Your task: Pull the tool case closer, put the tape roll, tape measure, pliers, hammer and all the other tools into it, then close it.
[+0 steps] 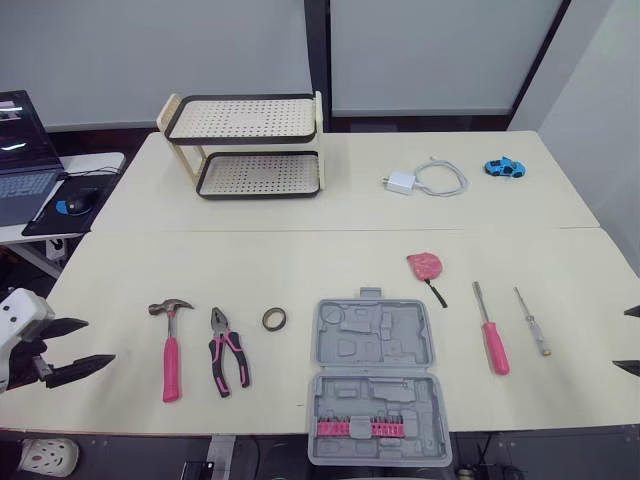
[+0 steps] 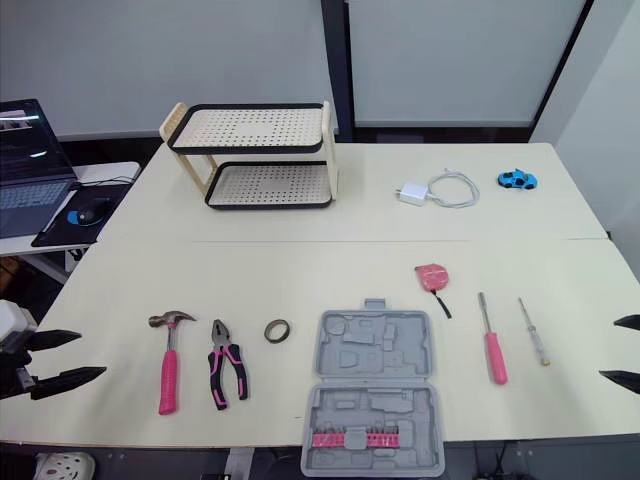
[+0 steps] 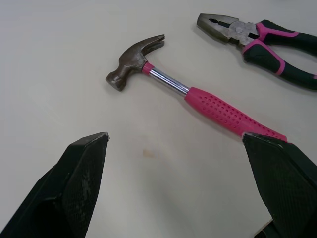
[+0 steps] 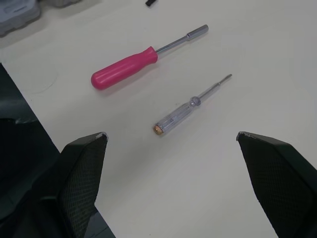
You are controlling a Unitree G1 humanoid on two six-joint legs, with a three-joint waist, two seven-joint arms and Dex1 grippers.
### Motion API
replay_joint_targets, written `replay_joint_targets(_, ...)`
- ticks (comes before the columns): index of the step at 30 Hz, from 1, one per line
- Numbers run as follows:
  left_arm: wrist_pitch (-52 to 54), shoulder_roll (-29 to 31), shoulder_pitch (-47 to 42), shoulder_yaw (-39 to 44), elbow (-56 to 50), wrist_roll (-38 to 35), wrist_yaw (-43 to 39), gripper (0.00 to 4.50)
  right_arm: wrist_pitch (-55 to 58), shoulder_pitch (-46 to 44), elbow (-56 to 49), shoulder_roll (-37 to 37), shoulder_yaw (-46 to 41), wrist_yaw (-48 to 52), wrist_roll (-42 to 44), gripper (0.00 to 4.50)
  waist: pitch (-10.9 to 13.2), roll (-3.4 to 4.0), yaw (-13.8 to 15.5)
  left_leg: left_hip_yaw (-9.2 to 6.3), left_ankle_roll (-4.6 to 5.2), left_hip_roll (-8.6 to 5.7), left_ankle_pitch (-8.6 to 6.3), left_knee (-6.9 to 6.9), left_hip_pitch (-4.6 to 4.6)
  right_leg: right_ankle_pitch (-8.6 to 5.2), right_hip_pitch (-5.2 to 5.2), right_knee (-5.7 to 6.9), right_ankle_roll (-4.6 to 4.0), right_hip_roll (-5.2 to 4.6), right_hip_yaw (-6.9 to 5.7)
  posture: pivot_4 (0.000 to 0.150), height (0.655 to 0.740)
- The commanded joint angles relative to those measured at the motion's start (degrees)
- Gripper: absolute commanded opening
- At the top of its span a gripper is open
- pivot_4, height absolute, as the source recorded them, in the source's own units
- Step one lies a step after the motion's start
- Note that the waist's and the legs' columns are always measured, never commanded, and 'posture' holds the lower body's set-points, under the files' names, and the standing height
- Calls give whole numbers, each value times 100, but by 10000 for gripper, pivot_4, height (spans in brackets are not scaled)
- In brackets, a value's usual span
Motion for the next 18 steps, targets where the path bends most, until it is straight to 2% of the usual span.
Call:
replay_joint_targets(1,154,34,91,175,-466,-157,-72,45000,362,-200,-841,55,-63,-72,474,44866,0,0,-2,1,0,2,0,0,1,0,1,1,0,1,0,1500,7400)
replay_joint_targets(9,477,-170,-291,-408,-2133,-394,-65,45000,1634,-905,-2995,518,1008,-1094,1605,44866,-1,-2,43,-3,-1,10,0,8,-4,1,3,1,-1,6,-4,1500,7400)
replay_joint_targets(15,775,-574,-1141,-1359,-2590,-285,152,45000,2617,-1574,-4009,968,2198,-2313,2054,44866,0,-2,37,-8,-1,3,1,10,-6,2,2,1,-1,4,-6,1500,7400)
replay_joint_targets(18,599,-837,-1603,-1909,-2519,-154,26,45000,3025,-2095,-4332,1220,2911,-2857,2146,44866,1,-2,28,-9,-1,4,1,11,-8,2,0,3,-1,7,-7,1500,7400)
